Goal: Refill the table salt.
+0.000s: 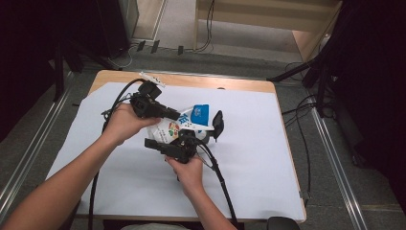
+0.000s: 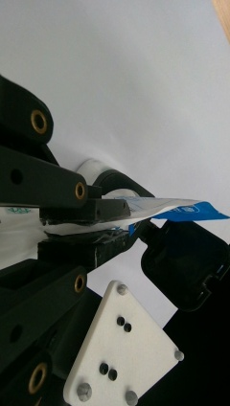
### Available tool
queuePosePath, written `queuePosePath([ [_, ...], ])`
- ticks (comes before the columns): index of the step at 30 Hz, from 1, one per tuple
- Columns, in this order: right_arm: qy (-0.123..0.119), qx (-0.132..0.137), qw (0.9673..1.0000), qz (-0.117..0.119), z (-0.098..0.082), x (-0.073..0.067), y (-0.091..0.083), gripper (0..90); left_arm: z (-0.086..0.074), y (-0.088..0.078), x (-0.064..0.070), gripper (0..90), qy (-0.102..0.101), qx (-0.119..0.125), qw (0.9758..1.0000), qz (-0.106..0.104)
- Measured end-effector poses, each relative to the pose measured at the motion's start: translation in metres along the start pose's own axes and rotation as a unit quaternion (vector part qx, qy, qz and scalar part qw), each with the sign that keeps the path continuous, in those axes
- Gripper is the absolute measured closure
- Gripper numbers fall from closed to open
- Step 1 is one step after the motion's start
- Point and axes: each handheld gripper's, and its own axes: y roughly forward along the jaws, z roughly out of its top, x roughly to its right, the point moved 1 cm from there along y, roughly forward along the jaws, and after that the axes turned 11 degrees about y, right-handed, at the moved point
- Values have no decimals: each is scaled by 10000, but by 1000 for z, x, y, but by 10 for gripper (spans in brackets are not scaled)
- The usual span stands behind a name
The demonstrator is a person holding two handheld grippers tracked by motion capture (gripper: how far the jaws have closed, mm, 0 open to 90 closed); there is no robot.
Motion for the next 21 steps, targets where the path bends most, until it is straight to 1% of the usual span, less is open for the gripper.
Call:
queuePosePath([
  [2,3,-17,10000,-10,0,0,0,641,0,1,1,853,-5,1,10000,-6],
  [5,-16,-43,10000,-31,0,1,0,636,1,2,1,854,45,-9,10000,25],
  [7,-24,-62,10000,-51,0,0,0,630,1,2,2,854,26,14,10000,8],
  [10,-60,-83,9999,-91,0,1,0,614,2,1,3,854,47,-37,10000,46],
  [12,-117,-89,9998,-133,-1,1,1,601,2,2,3,854,59,-9,10000,25],
  [16,-138,-101,9997,-154,-1,1,2,592,3,2,3,854,59,-51,9999,65],
  [21,-100,-93,9998,-155,-1,1,2,602,3,2,3,855,63,-39,10000,58],
])
